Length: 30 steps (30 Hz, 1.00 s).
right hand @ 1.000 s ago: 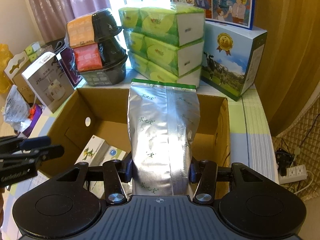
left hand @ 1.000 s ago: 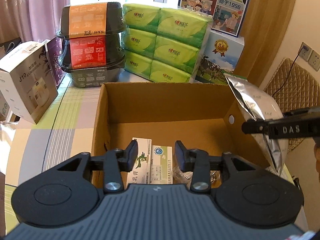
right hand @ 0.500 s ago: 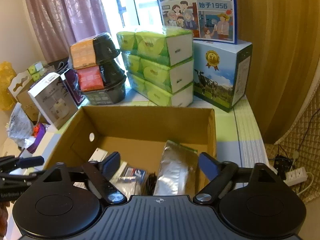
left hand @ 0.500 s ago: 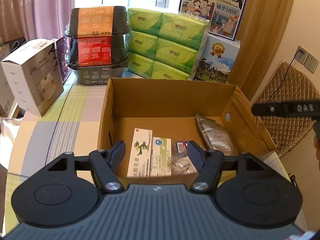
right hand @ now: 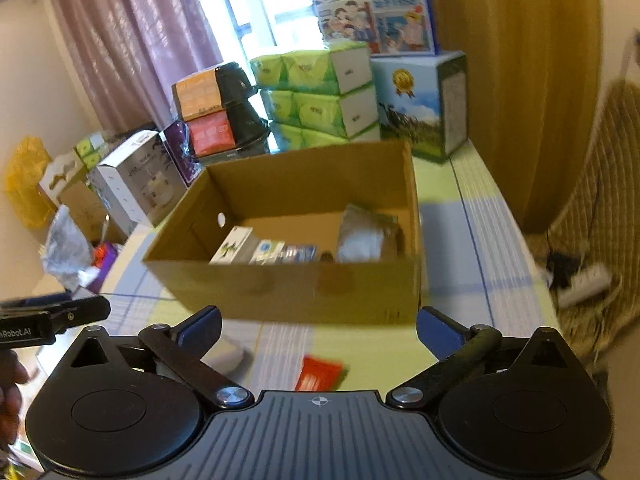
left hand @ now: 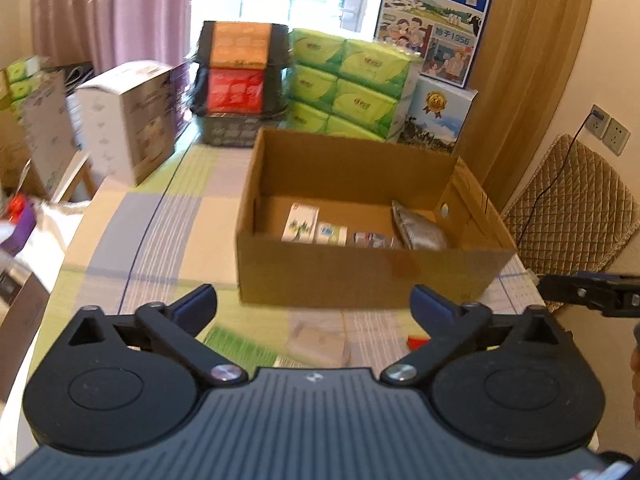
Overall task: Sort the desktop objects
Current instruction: 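Withdraw both grippers from the cardboard box back over the table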
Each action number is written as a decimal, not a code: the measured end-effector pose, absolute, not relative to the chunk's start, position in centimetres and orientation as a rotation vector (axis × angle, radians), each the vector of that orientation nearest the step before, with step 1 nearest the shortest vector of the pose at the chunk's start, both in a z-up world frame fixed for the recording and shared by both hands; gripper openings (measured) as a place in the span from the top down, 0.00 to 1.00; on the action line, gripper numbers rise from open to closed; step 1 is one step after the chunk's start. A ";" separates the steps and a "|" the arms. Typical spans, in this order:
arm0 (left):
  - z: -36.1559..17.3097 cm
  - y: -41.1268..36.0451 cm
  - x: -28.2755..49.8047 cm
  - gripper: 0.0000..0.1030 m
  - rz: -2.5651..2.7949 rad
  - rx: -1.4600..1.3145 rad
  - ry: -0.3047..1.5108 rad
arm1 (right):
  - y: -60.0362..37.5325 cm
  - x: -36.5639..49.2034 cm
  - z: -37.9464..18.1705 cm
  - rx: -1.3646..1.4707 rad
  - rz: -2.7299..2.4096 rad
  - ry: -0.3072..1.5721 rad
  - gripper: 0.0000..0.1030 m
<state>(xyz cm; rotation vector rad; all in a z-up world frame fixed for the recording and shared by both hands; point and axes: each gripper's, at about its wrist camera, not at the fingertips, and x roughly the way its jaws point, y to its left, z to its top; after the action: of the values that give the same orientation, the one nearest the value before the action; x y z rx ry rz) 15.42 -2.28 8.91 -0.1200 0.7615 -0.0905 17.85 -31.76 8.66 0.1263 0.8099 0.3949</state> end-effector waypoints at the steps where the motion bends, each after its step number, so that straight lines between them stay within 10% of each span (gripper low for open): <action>1: 8.8 -2.1 14.5 0.02 -0.081 -0.126 0.766 | -32.0 16.9 8.5 0.138 0.391 0.812 0.02; 30: 4.1 -0.3 -0.9 0.02 0.031 -0.223 0.856 | -34.2 2.1 3.1 0.111 0.378 0.886 0.02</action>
<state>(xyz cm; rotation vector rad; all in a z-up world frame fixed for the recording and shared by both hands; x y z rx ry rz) -0.86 -0.31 4.07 -0.2230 0.8556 0.0313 2.11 -34.17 3.10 0.1110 0.8861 0.3775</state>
